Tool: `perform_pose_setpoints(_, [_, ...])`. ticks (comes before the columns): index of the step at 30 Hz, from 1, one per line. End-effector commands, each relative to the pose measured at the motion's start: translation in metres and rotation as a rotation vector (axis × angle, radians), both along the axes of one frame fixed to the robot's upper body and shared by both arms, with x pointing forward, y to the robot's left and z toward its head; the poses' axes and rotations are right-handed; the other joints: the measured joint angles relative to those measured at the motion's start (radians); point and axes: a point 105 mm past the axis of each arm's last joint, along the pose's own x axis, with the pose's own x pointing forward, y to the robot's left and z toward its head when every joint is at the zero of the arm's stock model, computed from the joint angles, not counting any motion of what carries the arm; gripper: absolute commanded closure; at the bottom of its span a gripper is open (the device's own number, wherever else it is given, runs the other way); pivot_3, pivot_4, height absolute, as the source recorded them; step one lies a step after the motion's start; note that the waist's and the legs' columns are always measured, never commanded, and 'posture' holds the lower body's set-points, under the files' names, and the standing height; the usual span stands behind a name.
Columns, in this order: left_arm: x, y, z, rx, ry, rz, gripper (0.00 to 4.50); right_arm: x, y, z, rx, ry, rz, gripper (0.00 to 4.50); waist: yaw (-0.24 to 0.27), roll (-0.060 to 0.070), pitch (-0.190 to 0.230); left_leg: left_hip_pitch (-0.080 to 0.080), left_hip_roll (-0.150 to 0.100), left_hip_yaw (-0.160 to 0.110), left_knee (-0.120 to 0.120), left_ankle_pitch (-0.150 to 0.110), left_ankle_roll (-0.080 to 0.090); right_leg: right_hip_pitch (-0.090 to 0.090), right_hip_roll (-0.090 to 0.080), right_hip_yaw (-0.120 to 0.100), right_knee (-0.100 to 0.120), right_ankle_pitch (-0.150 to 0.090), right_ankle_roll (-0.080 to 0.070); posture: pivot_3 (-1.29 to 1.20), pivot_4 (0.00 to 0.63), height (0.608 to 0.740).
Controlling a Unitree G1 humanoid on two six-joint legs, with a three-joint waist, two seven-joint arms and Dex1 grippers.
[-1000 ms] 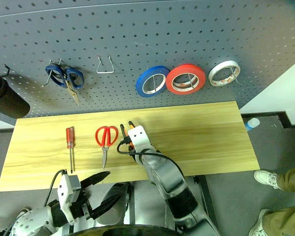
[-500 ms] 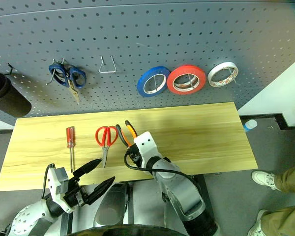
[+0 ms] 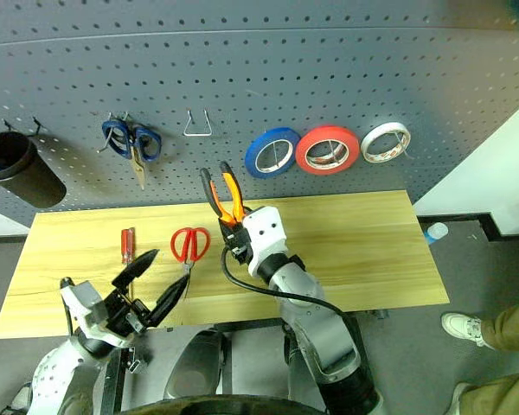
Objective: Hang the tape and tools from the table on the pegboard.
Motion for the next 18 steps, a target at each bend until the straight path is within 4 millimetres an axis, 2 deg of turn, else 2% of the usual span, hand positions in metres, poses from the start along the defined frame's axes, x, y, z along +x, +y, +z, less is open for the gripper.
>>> perform_pose_setpoints(1, [-0.003, 0.008, 0.012, -0.030, -0.125, 0.056, 0.00, -0.001, -0.002, 0.021, 0.056, -0.093, -0.022, 2.40, -0.001, 0.000, -0.001, 0.006, 0.000, 0.000, 0.000, 0.000, 0.000, 0.006, 0.000, 0.000, -0.001, 0.000, -0.001, 0.35, 0.117, 0.703])
perform_pose_setpoints(4, [-0.004, 0.010, 0.019, -0.067, -0.215, 0.100, 0.00, 0.001, -0.005, 0.025, 0.065, -0.119, -0.035, 2.40, 0.000, -0.002, -0.009, 0.011, 0.000, 0.000, 0.000, -0.001, 0.001, 0.012, 0.000, 0.000, -0.001, 0.000, -0.001, 0.34, 0.111, 0.703])
perform_pose_setpoints(9, [-0.004, 0.009, 0.021, -0.099, -0.268, 0.126, 0.00, 0.006, -0.005, 0.037, 0.081, -0.170, -0.041, 2.40, -0.001, -0.003, -0.026, 0.014, 0.000, -0.001, 0.001, -0.001, 0.002, 0.015, 0.000, 0.000, 0.000, 0.000, -0.001, 0.34, 0.101, 0.703])
perform_pose_setpoints(13, [-0.002, 0.010, 0.017, -0.102, -0.258, 0.149, 0.00, 0.016, -0.002, 0.063, 0.121, -0.244, -0.058, 2.40, -0.002, -0.002, -0.028, 0.025, 0.000, -0.001, 0.001, -0.003, 0.005, 0.025, 0.000, 0.000, 0.000, 0.000, -0.001, 0.34, 0.100, 0.703])
perform_pose_setpoints(16, [0.000, 0.006, 0.019, -0.110, -0.273, 0.139, 0.00, 0.028, 0.007, 0.104, 0.180, -0.352, -0.073, 2.40, -0.004, -0.002, -0.030, 0.026, 0.000, -0.001, 0.001, -0.002, 0.004, 0.025, 0.000, 0.000, 0.000, 0.000, -0.001, 0.34, 0.098, 0.703])
perform_pose_setpoints(18, [0.001, 0.005, 0.019, -0.112, -0.277, 0.136, 0.00, 0.034, 0.013, 0.122, 0.202, -0.396, -0.077, 2.40, -0.002, -0.002, -0.031, 0.026, 0.000, -0.002, 0.001, -0.001, 0.003, 0.025, 0.000, 0.000, 0.001, 0.000, -0.002, 0.34, 0.097, 0.703])
